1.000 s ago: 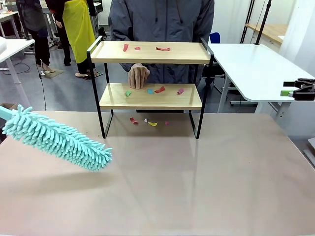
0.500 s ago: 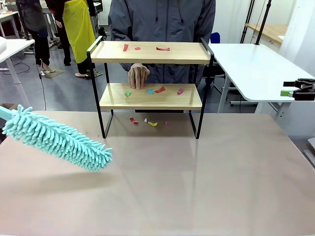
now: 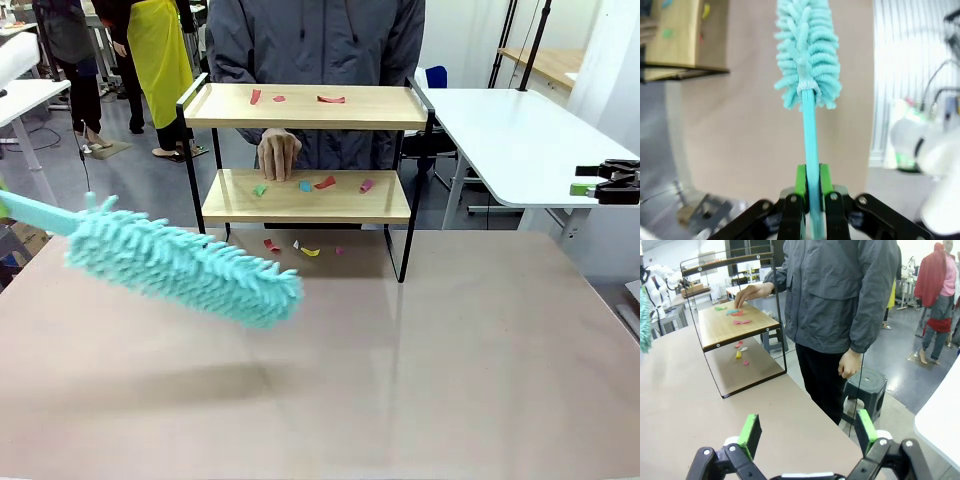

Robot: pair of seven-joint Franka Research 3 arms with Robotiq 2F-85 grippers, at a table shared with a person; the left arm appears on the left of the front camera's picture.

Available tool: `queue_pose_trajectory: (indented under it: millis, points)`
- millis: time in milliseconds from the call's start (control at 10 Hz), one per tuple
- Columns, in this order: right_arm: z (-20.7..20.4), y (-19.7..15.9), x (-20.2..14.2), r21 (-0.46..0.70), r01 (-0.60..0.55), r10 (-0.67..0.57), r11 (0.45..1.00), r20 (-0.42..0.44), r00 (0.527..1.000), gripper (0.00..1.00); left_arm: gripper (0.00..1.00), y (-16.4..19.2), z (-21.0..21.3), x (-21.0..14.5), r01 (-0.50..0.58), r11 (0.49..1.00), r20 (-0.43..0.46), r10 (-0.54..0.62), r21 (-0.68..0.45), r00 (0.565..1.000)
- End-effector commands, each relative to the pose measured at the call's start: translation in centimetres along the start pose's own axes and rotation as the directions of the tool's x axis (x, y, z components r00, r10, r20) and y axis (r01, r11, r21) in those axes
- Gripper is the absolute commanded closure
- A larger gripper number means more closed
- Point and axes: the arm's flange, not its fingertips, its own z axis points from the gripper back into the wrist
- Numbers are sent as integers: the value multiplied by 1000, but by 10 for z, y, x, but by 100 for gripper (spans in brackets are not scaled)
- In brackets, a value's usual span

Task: Clean the shelf.
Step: Clean the specific section of the Shelf indicated by the human with the Duster.

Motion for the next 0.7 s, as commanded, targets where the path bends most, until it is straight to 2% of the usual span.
queue_pose_trajectory:
  millis: [0,200,600]
  points:
    - [-1,0,2,1,-13,13,1000,1,1000,0,87,-12,2,28,-100,994,164,105,-43,981]
    - [-1,0,2,1,-13,13,1000,1,1000,0,87,-27,-3,60,-291,953,256,302,-82,918]
    - [-1,0,2,1,-13,13,1000,1,1000,0,87,-29,-30,123,-504,863,288,492,-37,822]
